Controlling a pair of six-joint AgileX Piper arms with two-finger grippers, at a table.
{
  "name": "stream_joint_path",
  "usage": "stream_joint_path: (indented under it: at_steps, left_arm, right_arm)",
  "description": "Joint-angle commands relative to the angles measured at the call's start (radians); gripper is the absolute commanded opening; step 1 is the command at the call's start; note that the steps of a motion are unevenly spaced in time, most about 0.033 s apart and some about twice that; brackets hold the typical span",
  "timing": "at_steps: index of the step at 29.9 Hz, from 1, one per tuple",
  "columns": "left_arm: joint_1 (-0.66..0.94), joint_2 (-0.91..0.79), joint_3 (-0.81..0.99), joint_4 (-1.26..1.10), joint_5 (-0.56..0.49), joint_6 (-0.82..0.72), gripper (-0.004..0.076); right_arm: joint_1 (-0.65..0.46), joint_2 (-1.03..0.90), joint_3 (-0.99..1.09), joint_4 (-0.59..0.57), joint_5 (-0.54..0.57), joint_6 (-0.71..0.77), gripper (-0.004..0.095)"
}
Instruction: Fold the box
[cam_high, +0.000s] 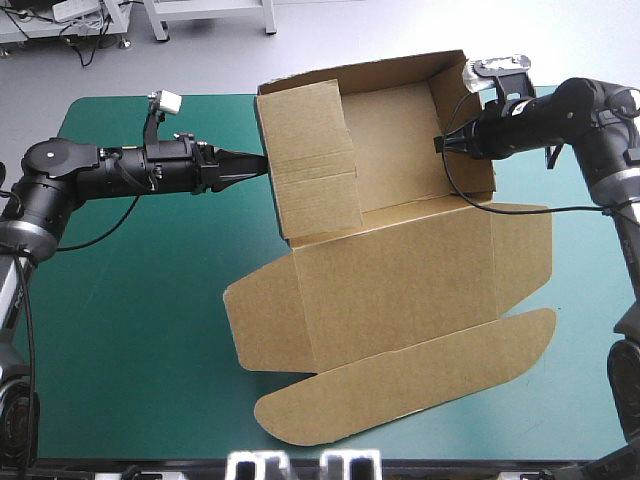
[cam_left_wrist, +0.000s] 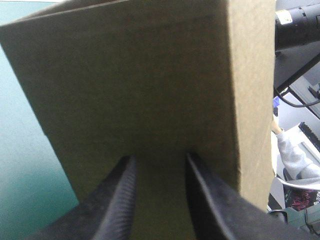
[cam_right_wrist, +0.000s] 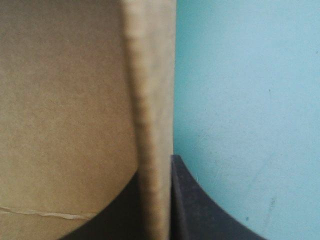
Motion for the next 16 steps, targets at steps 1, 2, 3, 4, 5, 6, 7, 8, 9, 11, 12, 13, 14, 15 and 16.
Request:
stream_joint_path:
  at_steps: [1,2,3,4,5,6,7,8,9,11,12,13,14,15,16]
  left_arm:
    - [-0.004,-0.037,-0.027,-0.096,0.075,-0.008,0.0421]
    - [-0.004,-0.037,-0.027,-0.104,0.075,-0.008,0.0461]
    - [-0.004,-0.037,-0.027,-0.116,0.075,-0.008,0.0488]
    - [-0.004,-0.037,-0.027,-0.127,0.075,-0.008,0.0499]
    - [-0.009,-0.039,-0.027,-0.138,0.075,-0.005,0.0503]
    - [-0.015,-0.038,-0.027,-0.145,0.075,0.003,0.0503]
    - [-0.021,-0.038,-0.029,-0.147,0.075,0.011,0.0503]
    - [-0.031,-0.038,-0.029,-0.147,0.075,0.018,0.0503]
    - [-0.043,-0.038,-0.029,-0.147,0.075,0.023,0.0503]
    - [-0.067,-0.038,-0.031,-0.129,0.063,0.039,0.0503]
    - [-0.079,-0.038,-0.031,-0.106,0.035,0.039,0.0503]
    - [-0.092,-0.038,-0.034,-0.068,-0.001,0.023,0.0501]
    - [-0.104,-0.038,-0.039,-0.026,-0.038,0.001,0.0499]
    - [-0.127,-0.038,-0.051,0.047,-0.106,-0.056,0.0499]
    - [-0.149,-0.038,-0.061,0.099,-0.15,-0.09,0.0499]
  right_arm:
    - [0.027,-0.047,-0.03,0.008,-0.08,0.04,-0.0019]
    - [0.029,-0.047,-0.03,0.002,-0.089,0.047,-0.0019]
    - [0.032,-0.047,-0.03,-0.006,-0.097,0.054,-0.0019]
    - [0.034,-0.047,-0.03,-0.011,-0.102,0.057,-0.0019]
    - [0.034,-0.047,-0.03,-0.01,-0.109,0.063,-0.0019]
    - [0.034,-0.047,-0.03,-0.01,-0.116,0.067,-0.0018]
    - [0.034,-0.047,-0.03,-0.01,-0.121,0.069,-0.0019]
    - [0.034,-0.047,-0.03,-0.01,-0.124,0.07,-0.0019]
    - [0.034,-0.047,-0.03,-0.01,-0.127,0.07,-0.0019]
    - [0.034,-0.047,-0.03,-0.01,-0.127,0.07,-0.0019]
    - [0.034,-0.047,-0.03,-0.008,-0.127,0.07,-0.0019]
    - [0.034,-0.047,-0.03,-0.006,-0.124,0.07,-0.0019]
    - [0.034,-0.047,-0.03,-0.003,-0.125,0.07,-0.0019]
    - [0.034,-0.047,-0.03,-0.001,-0.125,0.07,-0.0018]
    - [0.034,-0.047,-0.03,-0.001,-0.125,0.074,-0.0018]
